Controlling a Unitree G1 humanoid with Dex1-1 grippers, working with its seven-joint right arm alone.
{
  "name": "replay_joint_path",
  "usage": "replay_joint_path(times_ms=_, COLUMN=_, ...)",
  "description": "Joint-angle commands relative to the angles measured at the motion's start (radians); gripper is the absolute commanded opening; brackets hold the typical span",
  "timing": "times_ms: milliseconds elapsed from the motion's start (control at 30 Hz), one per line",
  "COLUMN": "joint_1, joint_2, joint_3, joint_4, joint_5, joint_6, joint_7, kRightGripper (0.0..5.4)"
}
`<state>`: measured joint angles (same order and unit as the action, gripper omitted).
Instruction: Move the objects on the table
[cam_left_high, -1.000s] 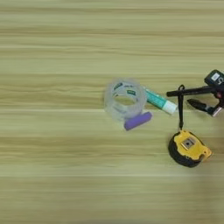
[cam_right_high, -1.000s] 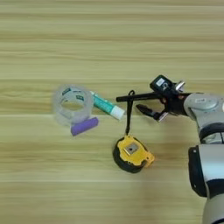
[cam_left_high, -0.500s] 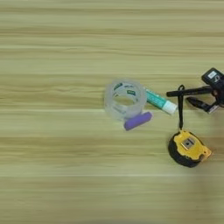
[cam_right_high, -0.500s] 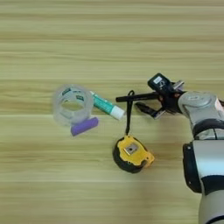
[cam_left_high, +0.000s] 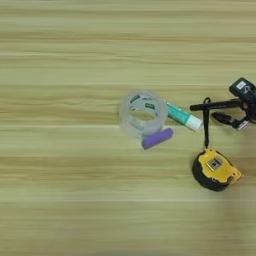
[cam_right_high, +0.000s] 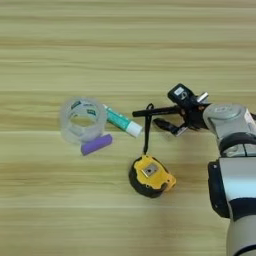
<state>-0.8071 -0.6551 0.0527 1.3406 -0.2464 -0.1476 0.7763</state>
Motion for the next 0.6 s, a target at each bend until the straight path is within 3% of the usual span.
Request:
replay_joint_path(times_ms=33, joint_1=-0.018, joint_2=-0.02, joint_3=0.019, joint_4=-0.017, joint_5=-0.016, joint_6=0.034, joint_7=0.009, kRightGripper=5.38)
replay_joint_path(times_ms=167, joint_1=-0.016, joint_2=-0.022, joint_3=0.021, joint_4=-0.017, joint_5=-0.017, joint_6=0.037, joint_7=0.012, kRightGripper=5.38)
replay_joint_path(times_ms=600, joint_1=-0.008, joint_2=-0.028, joint_3=0.034, joint_4=-0.014, joint_5=-0.022, joint_6=0.052, joint_7=0.026, kRightGripper=3.76)
